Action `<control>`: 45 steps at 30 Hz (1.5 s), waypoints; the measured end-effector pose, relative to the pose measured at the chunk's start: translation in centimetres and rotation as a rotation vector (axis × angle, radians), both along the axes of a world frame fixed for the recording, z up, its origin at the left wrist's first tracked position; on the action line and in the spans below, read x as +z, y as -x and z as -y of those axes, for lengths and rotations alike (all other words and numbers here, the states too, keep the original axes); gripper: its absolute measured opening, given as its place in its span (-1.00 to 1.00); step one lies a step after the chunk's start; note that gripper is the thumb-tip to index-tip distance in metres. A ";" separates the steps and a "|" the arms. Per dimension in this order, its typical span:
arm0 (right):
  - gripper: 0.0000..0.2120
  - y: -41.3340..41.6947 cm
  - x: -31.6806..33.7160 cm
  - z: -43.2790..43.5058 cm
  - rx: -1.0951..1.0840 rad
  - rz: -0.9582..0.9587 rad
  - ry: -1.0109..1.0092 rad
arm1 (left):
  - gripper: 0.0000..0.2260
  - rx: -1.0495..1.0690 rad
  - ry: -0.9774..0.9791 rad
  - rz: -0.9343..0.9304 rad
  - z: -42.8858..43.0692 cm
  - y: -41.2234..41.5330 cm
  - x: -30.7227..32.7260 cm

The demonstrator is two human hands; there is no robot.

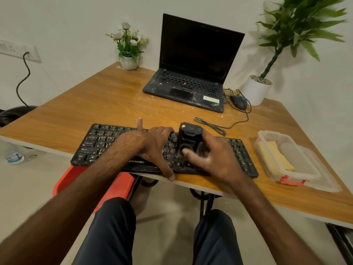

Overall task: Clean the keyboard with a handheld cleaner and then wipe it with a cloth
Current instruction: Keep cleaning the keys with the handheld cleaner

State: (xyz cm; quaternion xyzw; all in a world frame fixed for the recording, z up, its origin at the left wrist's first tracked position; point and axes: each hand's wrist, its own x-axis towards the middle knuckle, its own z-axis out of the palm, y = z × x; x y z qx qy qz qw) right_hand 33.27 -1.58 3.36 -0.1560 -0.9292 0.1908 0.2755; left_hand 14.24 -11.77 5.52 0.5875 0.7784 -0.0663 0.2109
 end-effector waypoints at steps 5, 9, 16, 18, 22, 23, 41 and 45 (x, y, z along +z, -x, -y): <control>-0.47 0.0 0.3 -1.3 -0.103 -0.030 0.076 | 0.30 0.014 0.016 -0.014 -0.1 -0.1 0.1; -0.47 -0.8 -0.1 1.5 0.057 0.030 0.023 | 0.32 -0.003 0.008 -0.012 -0.2 0.2 -0.2; -0.70 -0.6 0.7 -1.1 -0.184 -0.296 0.826 | 0.32 0.004 0.006 -0.036 0.2 -0.3 0.2; -0.69 -0.7 0.7 -1.3 -0.178 -0.334 0.952 | 0.33 0.004 -0.008 -0.039 0.4 -0.4 0.0; -0.74 -0.6 0.7 -0.9 -0.201 -0.322 0.969 | 0.32 -0.045 -0.122 -0.036 0.7 -1.1 0.2; -0.73 -0.6 0.7 -0.8 -0.219 -0.321 0.952 | 0.28 -0.053 -0.183 -0.019 0.6 -1.5 0.4; -0.56 -1.3 1.4 -0.4 -0.133 -0.462 1.302 | -0.54 0.031 -0.747 0.079 -1.0 -4.8 -0.4; -0.58 -1.9 1.2 -0.7 0.039 -0.549 1.443 | -0.61 0.051 -0.830 0.394 -1.0 -3.9 -0.7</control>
